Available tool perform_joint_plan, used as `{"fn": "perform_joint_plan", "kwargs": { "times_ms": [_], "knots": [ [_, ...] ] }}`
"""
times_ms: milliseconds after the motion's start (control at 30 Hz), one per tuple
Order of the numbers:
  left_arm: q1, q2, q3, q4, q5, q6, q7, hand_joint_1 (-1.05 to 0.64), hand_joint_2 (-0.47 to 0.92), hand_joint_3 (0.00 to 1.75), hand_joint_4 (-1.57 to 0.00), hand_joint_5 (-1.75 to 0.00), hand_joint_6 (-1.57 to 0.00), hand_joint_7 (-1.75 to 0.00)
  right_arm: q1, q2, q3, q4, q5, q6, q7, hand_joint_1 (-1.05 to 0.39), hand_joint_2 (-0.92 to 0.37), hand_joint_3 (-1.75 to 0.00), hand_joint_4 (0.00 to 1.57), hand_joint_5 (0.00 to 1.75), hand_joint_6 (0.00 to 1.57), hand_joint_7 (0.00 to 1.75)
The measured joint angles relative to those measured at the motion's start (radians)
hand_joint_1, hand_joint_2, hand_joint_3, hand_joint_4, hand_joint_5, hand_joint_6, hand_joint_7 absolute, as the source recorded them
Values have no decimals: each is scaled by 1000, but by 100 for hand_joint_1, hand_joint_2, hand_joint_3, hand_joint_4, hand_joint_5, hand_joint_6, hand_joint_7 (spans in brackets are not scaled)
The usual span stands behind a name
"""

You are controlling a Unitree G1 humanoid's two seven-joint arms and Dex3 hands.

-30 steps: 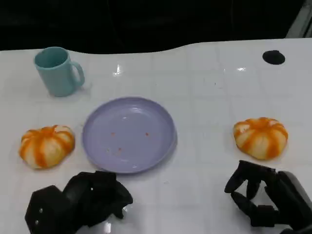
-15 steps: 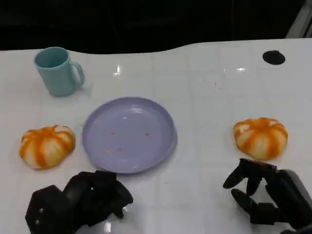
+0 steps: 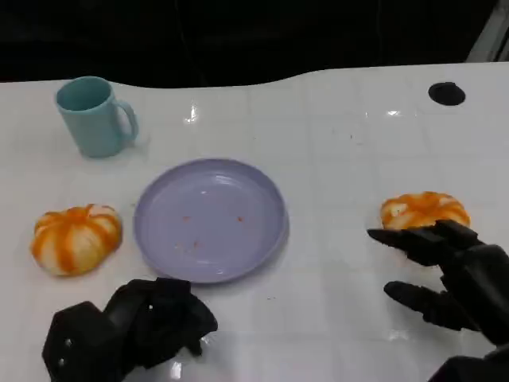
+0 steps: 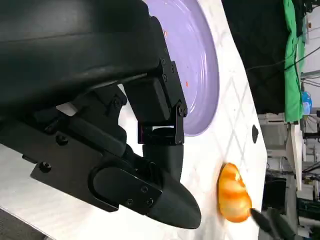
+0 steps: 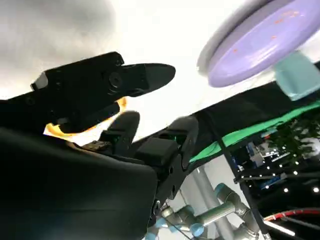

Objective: Grasp the bread from the table and place it into the plate.

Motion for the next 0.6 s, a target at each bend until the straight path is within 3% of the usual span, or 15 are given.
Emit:
{"fn": "perform_joint_plan", "kwargs": {
  "times_ms": [267, 600],
  "knots": [
    [6, -4, -1, -7, 0, 0, 0, -105, 86, 0, -90, -150, -130, -76, -17, -44, 3, -81, -82, 144, 31, -61, -92, -11, 2, 31, 26, 0],
    [17, -12, -5, -26, 5, 7, 8, -105, 86, 0, -90, -150, -131, -75, -91, -79, 42, -113, -155, 351, 155, -66, -92, -12, 0, 11, 17, 0]
  ]
}}
